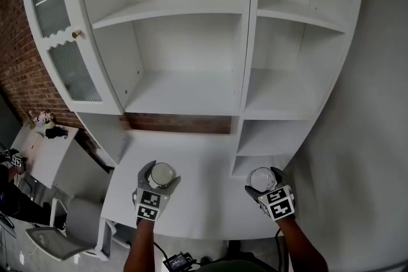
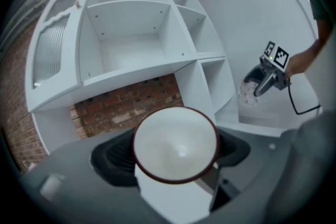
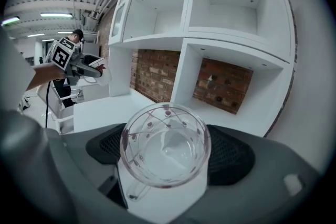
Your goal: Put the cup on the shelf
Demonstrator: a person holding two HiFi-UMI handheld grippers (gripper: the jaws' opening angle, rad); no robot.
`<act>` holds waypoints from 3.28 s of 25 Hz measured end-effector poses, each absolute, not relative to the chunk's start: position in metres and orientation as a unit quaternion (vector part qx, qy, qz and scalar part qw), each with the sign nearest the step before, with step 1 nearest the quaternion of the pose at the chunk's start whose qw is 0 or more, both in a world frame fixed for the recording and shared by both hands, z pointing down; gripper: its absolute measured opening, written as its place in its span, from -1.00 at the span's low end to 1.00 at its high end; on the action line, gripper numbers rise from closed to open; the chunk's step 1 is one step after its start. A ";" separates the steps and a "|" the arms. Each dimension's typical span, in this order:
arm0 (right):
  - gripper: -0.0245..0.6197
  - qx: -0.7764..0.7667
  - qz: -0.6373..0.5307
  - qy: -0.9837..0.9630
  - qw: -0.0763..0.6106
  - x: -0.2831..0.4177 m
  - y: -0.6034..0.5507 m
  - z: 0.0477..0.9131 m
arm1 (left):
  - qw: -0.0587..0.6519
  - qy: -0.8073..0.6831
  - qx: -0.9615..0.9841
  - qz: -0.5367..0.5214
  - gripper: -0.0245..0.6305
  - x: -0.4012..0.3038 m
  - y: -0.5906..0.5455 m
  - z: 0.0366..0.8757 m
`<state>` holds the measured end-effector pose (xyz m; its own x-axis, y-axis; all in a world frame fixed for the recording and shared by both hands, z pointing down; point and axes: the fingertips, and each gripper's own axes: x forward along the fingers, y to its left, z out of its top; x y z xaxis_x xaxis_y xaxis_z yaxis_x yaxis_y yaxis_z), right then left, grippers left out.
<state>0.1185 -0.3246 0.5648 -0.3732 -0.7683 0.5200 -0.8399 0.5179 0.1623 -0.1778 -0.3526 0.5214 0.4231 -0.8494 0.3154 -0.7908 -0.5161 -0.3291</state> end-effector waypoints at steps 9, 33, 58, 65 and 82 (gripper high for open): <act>0.56 0.497 0.047 -0.825 0.265 0.127 -0.334 0.534 | 0.103 0.494 -0.838 -0.208 0.31 -0.185 -0.364 0.466; 0.56 0.500 0.044 -0.827 0.254 0.135 -0.384 0.517 | 0.156 0.513 -0.826 -0.175 0.31 -0.191 -0.406 0.350; 0.56 0.499 0.065 -0.825 0.257 0.139 -0.449 0.538 | 0.149 0.532 -0.820 -0.149 0.31 -0.204 -0.454 0.296; 0.56 0.497 0.072 -0.826 0.257 0.141 -0.464 0.544 | 0.131 0.533 -0.823 -0.147 0.31 -0.205 -0.470 0.297; 0.56 0.474 0.110 -0.830 0.271 0.138 -0.497 0.565 | 0.082 0.527 -0.833 -0.147 0.31 -0.203 -0.499 0.296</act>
<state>0.1375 -0.4974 0.5647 -0.4030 -0.7281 0.5544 -0.8473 0.5258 0.0746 -0.2027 -0.4993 0.2958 0.4014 -0.9022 0.1579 -0.8538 -0.4310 -0.2920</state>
